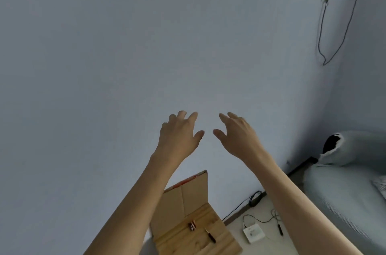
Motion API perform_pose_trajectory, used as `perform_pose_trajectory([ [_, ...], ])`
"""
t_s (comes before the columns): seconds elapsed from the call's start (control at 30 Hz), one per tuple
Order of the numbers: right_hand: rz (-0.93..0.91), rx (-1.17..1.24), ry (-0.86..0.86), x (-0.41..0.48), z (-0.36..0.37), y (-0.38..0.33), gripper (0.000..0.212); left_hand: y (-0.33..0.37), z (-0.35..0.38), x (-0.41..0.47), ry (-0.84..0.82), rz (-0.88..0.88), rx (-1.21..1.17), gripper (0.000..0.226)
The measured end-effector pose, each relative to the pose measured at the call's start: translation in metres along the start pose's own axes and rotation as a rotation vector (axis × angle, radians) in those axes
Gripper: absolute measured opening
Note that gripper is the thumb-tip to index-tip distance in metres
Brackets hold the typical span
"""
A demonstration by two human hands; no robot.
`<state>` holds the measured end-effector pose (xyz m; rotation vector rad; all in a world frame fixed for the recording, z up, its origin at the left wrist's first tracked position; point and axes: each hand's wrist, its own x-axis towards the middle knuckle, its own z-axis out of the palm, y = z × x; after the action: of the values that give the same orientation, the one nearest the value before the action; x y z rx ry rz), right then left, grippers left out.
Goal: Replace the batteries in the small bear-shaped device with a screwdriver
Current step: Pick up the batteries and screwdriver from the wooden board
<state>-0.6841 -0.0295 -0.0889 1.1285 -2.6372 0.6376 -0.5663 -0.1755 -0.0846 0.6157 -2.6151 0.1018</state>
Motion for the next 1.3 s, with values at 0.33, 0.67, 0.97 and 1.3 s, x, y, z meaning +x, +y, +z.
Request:
perform_pose_trajectory([
  [0.33,-0.131,0.117,-0.045,0.134,0.103,0.07,0.035,-0.003,0.115,0.096,-0.018,-0.201,-0.001,0.068],
  [0.67,-0.146,0.226,-0.192,0.16,0.276,0.116,0.053,-0.052,0.281,0.073,-0.199,-0.377,-0.101,0.064],
  [0.97,-0.057,0.238,-0.329,0.11,0.448,0.177,0.053,-0.083,0.451,-0.001,-0.344,-0.401,-0.207,0.068],
  [1.3,-0.036,0.188,-0.541,0.016,0.617,0.24,0.055,-0.105,0.655,-0.116,-0.618,-0.45,-0.337,0.08],
])
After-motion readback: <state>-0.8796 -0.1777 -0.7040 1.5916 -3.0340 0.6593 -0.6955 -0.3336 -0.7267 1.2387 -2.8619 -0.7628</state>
